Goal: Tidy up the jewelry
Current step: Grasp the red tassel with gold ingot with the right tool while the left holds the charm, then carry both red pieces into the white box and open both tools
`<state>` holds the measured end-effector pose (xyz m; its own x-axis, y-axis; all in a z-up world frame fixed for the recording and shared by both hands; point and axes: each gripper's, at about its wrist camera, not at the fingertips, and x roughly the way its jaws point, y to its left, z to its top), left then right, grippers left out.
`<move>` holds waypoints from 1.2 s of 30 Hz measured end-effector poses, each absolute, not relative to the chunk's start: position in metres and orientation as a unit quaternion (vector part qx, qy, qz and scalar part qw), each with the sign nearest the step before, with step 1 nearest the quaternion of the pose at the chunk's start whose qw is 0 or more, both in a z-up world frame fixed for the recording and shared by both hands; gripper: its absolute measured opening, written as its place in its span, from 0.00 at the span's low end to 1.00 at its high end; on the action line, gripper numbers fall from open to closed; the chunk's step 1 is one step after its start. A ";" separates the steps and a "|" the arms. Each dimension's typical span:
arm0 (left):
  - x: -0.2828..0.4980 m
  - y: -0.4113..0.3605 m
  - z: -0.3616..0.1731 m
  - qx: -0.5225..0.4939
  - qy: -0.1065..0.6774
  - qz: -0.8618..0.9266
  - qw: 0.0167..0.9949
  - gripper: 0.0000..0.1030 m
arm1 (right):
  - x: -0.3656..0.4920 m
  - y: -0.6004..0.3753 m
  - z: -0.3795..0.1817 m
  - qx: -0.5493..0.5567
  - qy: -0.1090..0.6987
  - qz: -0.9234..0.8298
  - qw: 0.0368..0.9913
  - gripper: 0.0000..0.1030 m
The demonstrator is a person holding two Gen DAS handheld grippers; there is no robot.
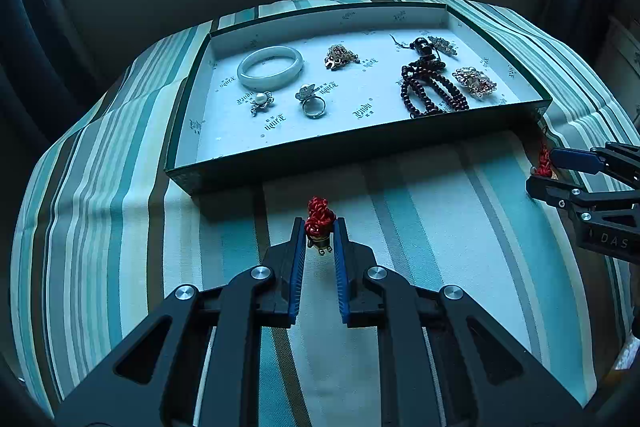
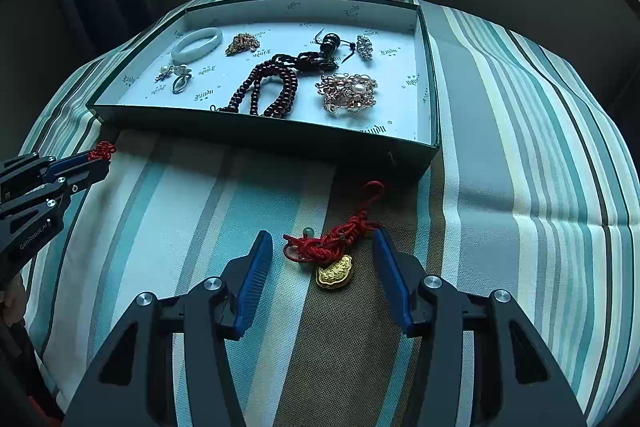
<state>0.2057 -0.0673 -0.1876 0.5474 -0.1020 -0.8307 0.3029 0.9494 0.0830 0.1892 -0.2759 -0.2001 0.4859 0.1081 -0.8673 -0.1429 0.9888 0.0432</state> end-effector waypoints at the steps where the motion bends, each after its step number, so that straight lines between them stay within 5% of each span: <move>1: 0.206 -0.067 -0.187 0.109 0.462 -0.116 0.873 0.14 | 0.189 -0.276 -0.200 -0.018 0.502 0.073 0.862 0.51; 14: 0.208 -0.065 -0.190 0.106 0.462 -0.113 0.873 0.14 | 0.188 -0.275 -0.198 -0.020 0.501 0.079 0.862 0.17; 36: 0.207 -0.066 -0.177 0.103 0.445 -0.111 0.883 0.14 | 0.181 -0.267 -0.182 -0.022 0.485 0.084 0.870 0.15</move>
<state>0.2069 -0.0660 -0.1773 0.5790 -0.1048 -0.8086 0.2875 0.9542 0.0823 0.1806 -0.2671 -0.1822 0.5148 0.1245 -0.8482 -0.1667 0.9851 0.0435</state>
